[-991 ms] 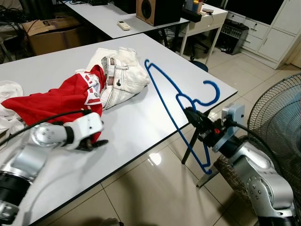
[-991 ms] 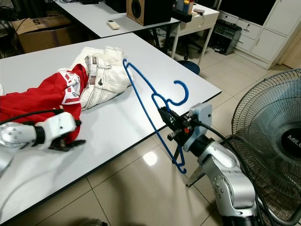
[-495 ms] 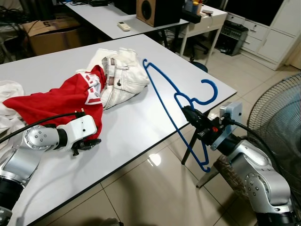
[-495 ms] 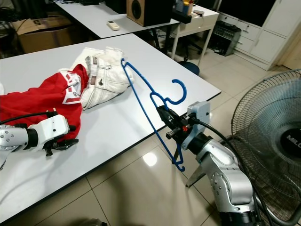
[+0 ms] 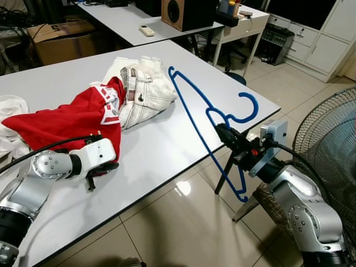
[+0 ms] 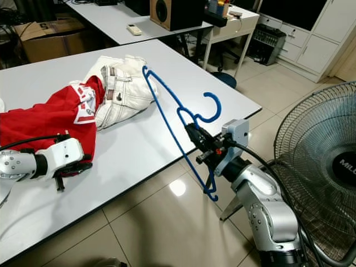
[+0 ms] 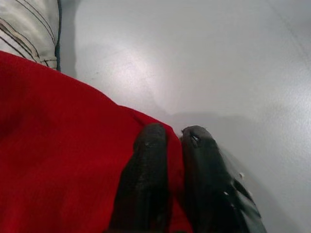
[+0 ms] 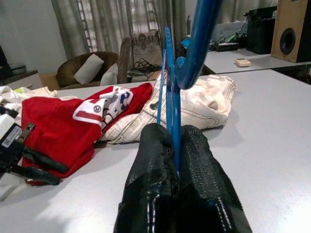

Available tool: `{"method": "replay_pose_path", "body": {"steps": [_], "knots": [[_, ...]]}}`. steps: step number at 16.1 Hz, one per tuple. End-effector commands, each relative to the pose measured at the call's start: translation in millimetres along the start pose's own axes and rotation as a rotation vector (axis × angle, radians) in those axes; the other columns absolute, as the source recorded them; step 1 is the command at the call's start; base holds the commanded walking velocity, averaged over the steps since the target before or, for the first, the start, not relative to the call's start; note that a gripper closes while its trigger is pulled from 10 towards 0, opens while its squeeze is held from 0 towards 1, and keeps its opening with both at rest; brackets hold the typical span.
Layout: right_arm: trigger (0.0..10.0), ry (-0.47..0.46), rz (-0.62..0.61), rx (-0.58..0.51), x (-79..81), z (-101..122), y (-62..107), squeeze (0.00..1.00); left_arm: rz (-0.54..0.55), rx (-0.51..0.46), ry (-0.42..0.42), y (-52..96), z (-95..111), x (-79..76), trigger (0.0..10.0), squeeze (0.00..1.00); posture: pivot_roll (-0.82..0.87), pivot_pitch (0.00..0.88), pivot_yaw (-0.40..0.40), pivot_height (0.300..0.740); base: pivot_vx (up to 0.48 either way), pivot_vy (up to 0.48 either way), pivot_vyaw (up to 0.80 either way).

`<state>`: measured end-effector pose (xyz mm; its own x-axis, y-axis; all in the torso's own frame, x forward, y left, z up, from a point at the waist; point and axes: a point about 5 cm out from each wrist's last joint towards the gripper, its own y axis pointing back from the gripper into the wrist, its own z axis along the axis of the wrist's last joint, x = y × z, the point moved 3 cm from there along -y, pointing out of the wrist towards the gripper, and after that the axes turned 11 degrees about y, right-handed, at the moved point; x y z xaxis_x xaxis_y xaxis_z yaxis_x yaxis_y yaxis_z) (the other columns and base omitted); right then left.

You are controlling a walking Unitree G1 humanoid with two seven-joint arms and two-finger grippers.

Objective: Hang hanger

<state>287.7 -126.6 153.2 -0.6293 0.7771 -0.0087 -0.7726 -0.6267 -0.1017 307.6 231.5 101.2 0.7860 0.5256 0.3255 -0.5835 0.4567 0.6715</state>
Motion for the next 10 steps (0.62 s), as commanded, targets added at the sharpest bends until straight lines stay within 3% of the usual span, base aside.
{"method": "replay_pose_path", "body": {"steps": [1, 4, 6, 9, 10], "knots": [[10.0, 0.006, -0.037, 0.004, -6.3, -2, 3.2, 0.00, -0.008, -0.016, -0.016, -1.7, 7, 2.5, 0.0, 0.00, -0.02, 0.000, -0.035, 0.740, 0.000, 0.000, 0.00], [10.0, 0.011, -0.089, -0.012, -15.5, 2, 2.9, 0.00, -0.012, -0.129, 0.063, -1.8, 23, 3.4, 0.0, 0.00, -0.02, 0.000, -0.037, 0.740, 0.000, 0.000, 0.00], [10.0, 0.102, -0.086, 0.094, -17.9, -12, 3.0, 0.00, -0.009, -0.303, 0.134, -2.1, 56, 8.6, 0.0, 0.00, -0.02, 0.000, -0.037, 0.740, 0.000, 0.000, 0.00], [10.0, 0.111, -0.145, 0.091, -25.1, -13, -0.2, 0.00, 0.025, -0.487, 0.186, 2.2, 94, 22.7, 0.0, 0.00, -0.02, 0.000, -0.039, 0.740, 0.000, 0.000, 0.00], [10.0, 0.120, -0.199, 0.090, -32.9, -11, -1.4, 0.00, 0.040, -0.665, 0.235, 13.3, 128, 34.4, 0.0, 0.00, -0.02, 0.000, -0.039, 0.740, 0.000, 0.000, 0.00]]}}
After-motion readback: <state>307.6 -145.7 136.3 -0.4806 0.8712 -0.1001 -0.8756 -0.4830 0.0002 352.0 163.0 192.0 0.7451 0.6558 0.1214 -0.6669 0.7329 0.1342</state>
